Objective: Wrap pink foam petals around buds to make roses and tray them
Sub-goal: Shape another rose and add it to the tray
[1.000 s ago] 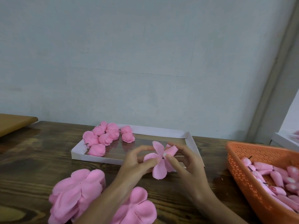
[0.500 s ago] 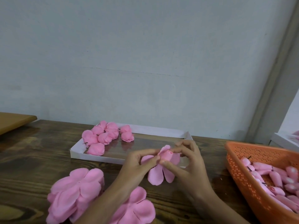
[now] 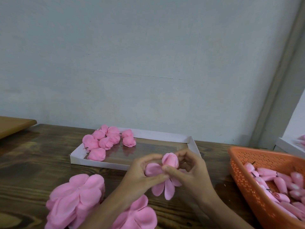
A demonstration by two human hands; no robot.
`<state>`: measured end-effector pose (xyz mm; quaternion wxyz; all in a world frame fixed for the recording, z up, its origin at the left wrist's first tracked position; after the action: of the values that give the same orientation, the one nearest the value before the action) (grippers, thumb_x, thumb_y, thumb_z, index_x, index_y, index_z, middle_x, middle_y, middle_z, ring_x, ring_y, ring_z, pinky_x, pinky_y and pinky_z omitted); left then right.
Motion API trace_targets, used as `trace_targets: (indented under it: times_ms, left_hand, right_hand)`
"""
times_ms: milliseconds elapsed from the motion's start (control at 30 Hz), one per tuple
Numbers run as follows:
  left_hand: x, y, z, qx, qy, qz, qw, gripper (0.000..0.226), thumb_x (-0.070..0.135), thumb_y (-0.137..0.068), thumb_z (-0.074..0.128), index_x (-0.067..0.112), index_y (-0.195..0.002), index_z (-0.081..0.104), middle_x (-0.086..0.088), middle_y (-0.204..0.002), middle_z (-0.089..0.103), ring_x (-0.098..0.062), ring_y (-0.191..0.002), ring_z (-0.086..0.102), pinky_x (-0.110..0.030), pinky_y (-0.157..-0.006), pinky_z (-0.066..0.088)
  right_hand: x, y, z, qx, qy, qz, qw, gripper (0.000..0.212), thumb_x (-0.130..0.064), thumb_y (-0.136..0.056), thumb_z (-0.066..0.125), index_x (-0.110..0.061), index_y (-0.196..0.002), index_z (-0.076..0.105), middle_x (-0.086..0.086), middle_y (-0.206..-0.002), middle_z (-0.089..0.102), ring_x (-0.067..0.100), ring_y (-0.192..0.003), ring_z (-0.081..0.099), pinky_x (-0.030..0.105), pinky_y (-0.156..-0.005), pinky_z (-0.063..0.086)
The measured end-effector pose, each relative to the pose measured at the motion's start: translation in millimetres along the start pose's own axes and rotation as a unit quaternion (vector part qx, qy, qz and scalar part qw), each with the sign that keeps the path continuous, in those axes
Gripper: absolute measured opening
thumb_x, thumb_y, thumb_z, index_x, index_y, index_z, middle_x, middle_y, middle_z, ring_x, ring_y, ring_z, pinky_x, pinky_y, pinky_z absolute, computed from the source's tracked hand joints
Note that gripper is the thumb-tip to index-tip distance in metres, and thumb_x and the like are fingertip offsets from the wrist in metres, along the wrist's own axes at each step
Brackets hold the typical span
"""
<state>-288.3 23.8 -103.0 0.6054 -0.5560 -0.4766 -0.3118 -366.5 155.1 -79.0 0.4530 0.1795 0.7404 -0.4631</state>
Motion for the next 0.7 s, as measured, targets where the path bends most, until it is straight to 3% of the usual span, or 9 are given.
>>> trace_targets:
  times_ms: [67,133,233,333,433,533,600,700]
  left_hand:
    - [-3,0,-1,0.006,0.004,-0.009,1.0,0.037,0.025,-0.088,0.084,0.03,-0.123,0.073,-0.004,-0.118,0.078,-0.026,-0.111,0.074,-0.051,-0.097,0.06]
    - [-3,-1,0,0.006,0.017,-0.013,1.0,0.034,0.025,-0.089,0.083,0.035,-0.12,0.073,-0.002,-0.117,0.079,-0.023,-0.111,0.075,-0.039,-0.093,0.062]
    - [4,-2,-3,0.03,0.021,0.007,0.999,0.029,0.027,-0.089,0.081,0.035,-0.116,0.076,-0.002,-0.114,0.08,-0.022,-0.108,0.075,-0.027,-0.085,0.06]
    - [6,-2,-7,0.043,0.016,0.018,0.999,0.032,0.031,-0.085,0.084,0.034,-0.117,0.077,-0.001,-0.115,0.079,-0.022,-0.108,0.075,-0.029,-0.086,0.06]
    - [-5,-3,-13,0.075,0.033,-0.026,0.996,0.046,0.026,-0.08,0.087,0.038,-0.122,0.074,-0.002,-0.114,0.08,-0.026,-0.107,0.075,-0.039,-0.09,0.061]
    - [-18,1,-30,0.161,0.062,-0.065,0.983,0.028,0.013,-0.087,0.082,0.026,-0.112,0.078,-0.008,-0.101,0.082,-0.032,-0.102,0.076,-0.044,-0.089,0.06]
    - [-25,4,-36,0.193,0.086,-0.084,0.974,0.012,0.014,-0.09,0.079,0.016,-0.101,0.081,-0.01,-0.098,0.082,-0.031,-0.1,0.077,-0.043,-0.086,0.061]
    - [-24,6,-41,0.227,0.069,-0.086,0.968,0.005,0.023,-0.088,0.081,0.021,-0.091,0.084,-0.005,-0.092,0.082,-0.021,-0.091,0.078,-0.037,-0.081,0.059]
  right_hand:
    - [0,1,0,0.007,0.002,-0.001,1.0,0.028,-0.024,-0.073,0.093,-0.017,-0.09,0.072,0.007,-0.089,0.075,0.027,-0.082,0.074,0.045,-0.075,0.063]
    - [-2,2,0,0.009,-0.016,0.001,1.0,0.023,-0.029,-0.074,0.088,-0.023,-0.091,0.075,0.003,-0.092,0.077,0.023,-0.086,0.076,0.032,-0.073,0.062]
    - [-3,2,2,-0.005,-0.036,0.002,0.999,0.019,-0.022,-0.08,0.086,-0.026,-0.097,0.079,0.0,-0.098,0.081,0.02,-0.092,0.078,0.025,-0.077,0.061]
    - [-3,1,5,-0.013,-0.054,0.007,0.998,0.019,-0.006,-0.084,0.084,-0.018,-0.098,0.079,0.002,-0.096,0.082,0.017,-0.09,0.079,0.02,-0.076,0.06]
    - [-1,1,3,0.004,-0.068,0.013,0.998,0.02,-0.002,-0.082,0.083,-0.009,-0.1,0.077,0.003,-0.095,0.082,0.016,-0.088,0.079,0.019,-0.074,0.06]
    - [5,-1,-3,0.017,-0.092,0.025,0.995,0.02,0.002,-0.083,0.082,-0.004,-0.1,0.075,0.005,-0.097,0.082,0.017,-0.092,0.079,0.02,-0.079,0.059]
    - [6,0,-1,0.0,-0.099,0.029,0.995,0.02,0.001,-0.082,0.082,-0.003,-0.1,0.073,0.007,-0.098,0.081,0.017,-0.094,0.078,0.02,-0.08,0.059]
    - [3,3,6,-0.027,-0.094,0.016,0.995,0.027,-0.007,-0.078,0.084,-0.002,-0.102,0.073,0.008,-0.099,0.081,0.018,-0.094,0.078,0.021,-0.08,0.058]
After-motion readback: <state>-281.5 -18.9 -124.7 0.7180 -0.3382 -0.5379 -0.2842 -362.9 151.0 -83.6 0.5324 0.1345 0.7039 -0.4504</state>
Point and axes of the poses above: each hand's wrist, its own y-axis away from the middle knuckle, its own z-axis out of the palm, x = y × z, the point moved 9 cm from there along -y, towards the middle knuckle
